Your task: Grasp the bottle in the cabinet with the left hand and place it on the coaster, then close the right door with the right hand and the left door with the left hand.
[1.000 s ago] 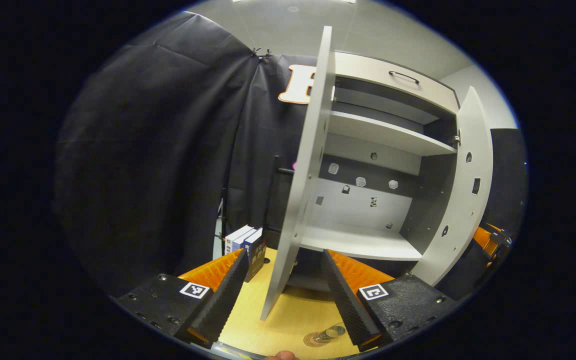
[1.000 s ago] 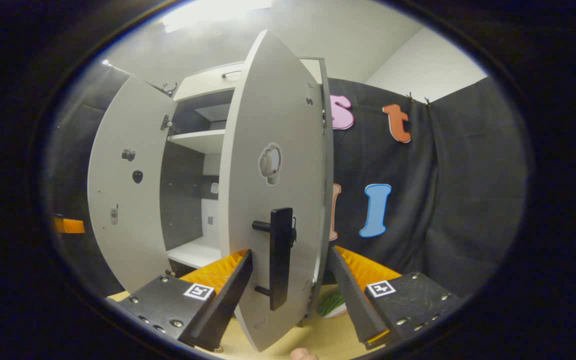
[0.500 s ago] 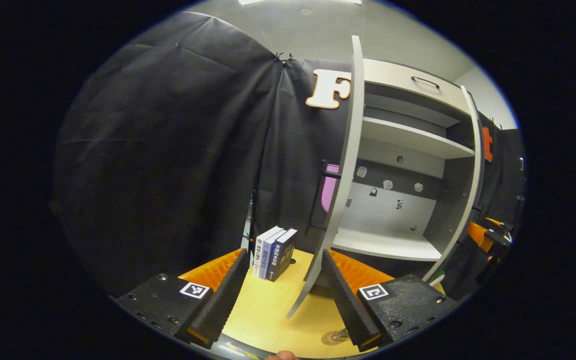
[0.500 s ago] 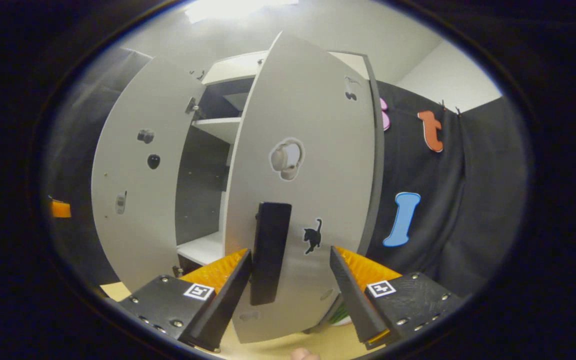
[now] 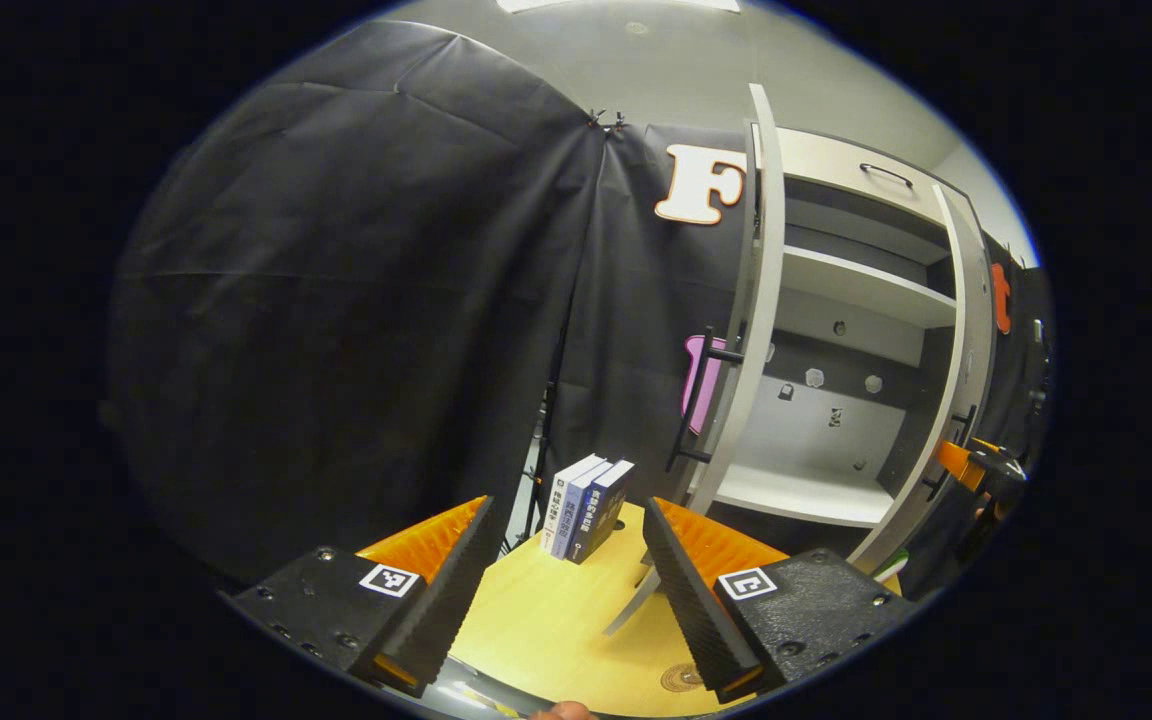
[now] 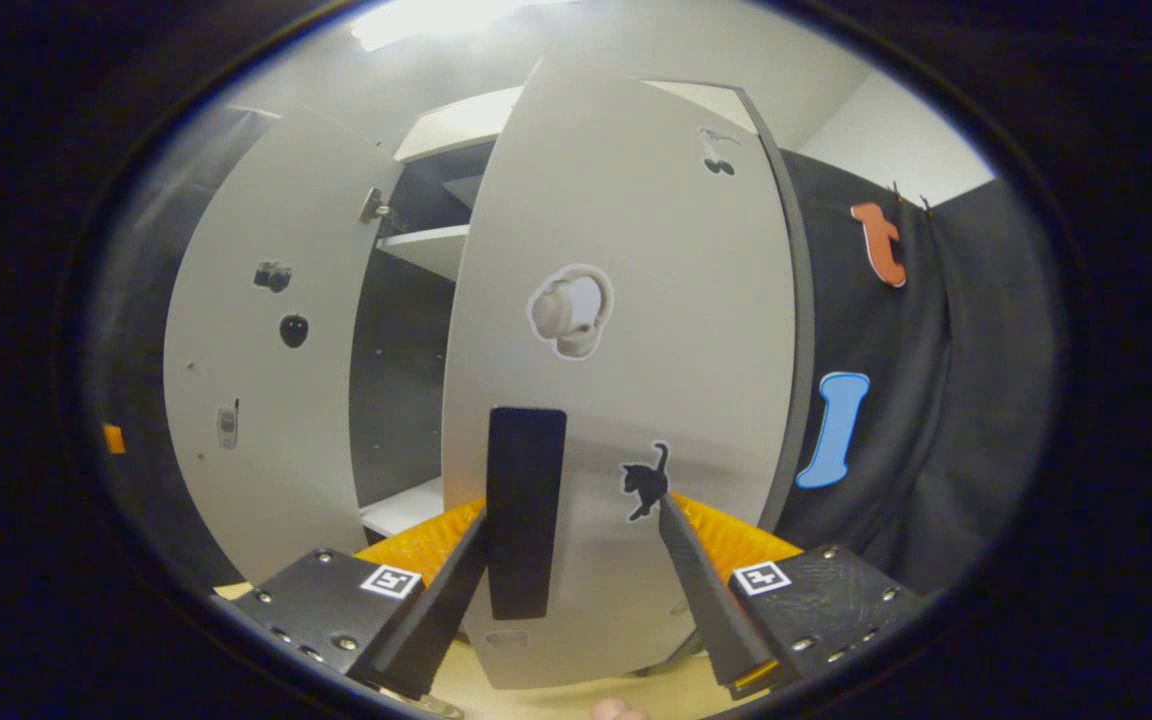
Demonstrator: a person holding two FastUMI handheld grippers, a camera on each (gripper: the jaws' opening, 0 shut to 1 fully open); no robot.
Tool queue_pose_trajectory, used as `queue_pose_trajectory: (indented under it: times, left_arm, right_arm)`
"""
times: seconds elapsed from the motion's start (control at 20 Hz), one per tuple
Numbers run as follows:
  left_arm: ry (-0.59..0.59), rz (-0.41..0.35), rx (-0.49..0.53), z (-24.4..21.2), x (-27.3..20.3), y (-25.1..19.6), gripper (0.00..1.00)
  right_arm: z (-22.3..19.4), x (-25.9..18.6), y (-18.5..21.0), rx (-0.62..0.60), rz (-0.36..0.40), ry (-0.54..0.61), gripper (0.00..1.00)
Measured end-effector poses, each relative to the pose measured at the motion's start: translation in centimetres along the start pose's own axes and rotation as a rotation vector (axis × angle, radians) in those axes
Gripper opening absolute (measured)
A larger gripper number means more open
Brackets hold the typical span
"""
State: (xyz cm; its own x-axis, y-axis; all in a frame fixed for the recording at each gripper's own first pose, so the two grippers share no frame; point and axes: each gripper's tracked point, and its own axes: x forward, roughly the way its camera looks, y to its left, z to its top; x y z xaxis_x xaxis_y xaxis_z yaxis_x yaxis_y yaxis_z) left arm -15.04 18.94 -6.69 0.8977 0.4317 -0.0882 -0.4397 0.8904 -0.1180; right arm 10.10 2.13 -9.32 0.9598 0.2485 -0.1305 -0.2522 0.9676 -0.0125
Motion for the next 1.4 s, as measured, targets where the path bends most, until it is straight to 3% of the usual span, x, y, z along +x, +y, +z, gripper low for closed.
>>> queue_pose_trajectory:
  times: [0.1,0.15,0.2,0.25,0.35,0.4,0.45,0.5,0.95,1.0,1.05,1.4]
  left_arm:
    - [-0.007,0.022,0.000,0.0,-0.2,0.7,0.93]
    - [-0.006,0.034,0.001,-0.1,-0.4,1.1,0.87]
    - [-0.006,0.044,0.001,-0.1,-0.4,1.5,0.87]
    - [-0.007,0.052,-0.001,-0.1,-0.5,1.8,0.93]
    - [-0.008,0.069,-0.002,-0.1,-0.5,2.2,0.93]
    - [-0.009,0.077,-0.003,-0.2,-0.3,2.4,0.87]
    - [-0.014,0.083,-0.006,-0.1,-0.2,2.4,0.87]
    - [-0.017,0.089,-0.010,-0.1,-0.3,2.6,0.93]
    - [-0.041,0.170,-0.015,0.1,-1.1,4.9,0.93]
    - [-0.043,0.180,-0.017,0.0,-1.2,5.1,0.93]
    - [-0.046,0.191,-0.019,0.1,-1.4,5.4,0.87]
    - [-0.043,0.254,-0.025,-0.2,-2.3,6.7,0.87]
  right_arm:
    - [0.1,0.8,0.4,0.013,-0.004,-0.002,0.97]
    - [0.0,1.2,0.6,0.011,-0.006,-0.003,0.97]
    - [0.1,1.6,0.7,0.011,-0.011,-0.008,0.97]
    - [0.1,2.0,0.9,0.010,-0.016,-0.008,0.97]
    - [0.1,2.7,1.2,0.006,-0.023,-0.011,0.97]
    - [0.0,3.1,1.3,0.005,-0.026,-0.013,0.97]
    - [0.0,3.5,1.5,0.008,-0.028,-0.016,0.97]
    - [-0.2,3.9,1.6,0.018,-0.031,-0.015,0.97]
    - [-0.3,7.2,2.3,0.046,-0.044,-0.012,0.97]
    - [-0.4,7.5,2.3,0.047,-0.052,-0.012,0.97]
    - [-0.3,7.8,2.3,0.042,-0.063,-0.015,0.97]
    - [-0.3,8.6,2.4,0.036,-0.119,-0.020,0.98]
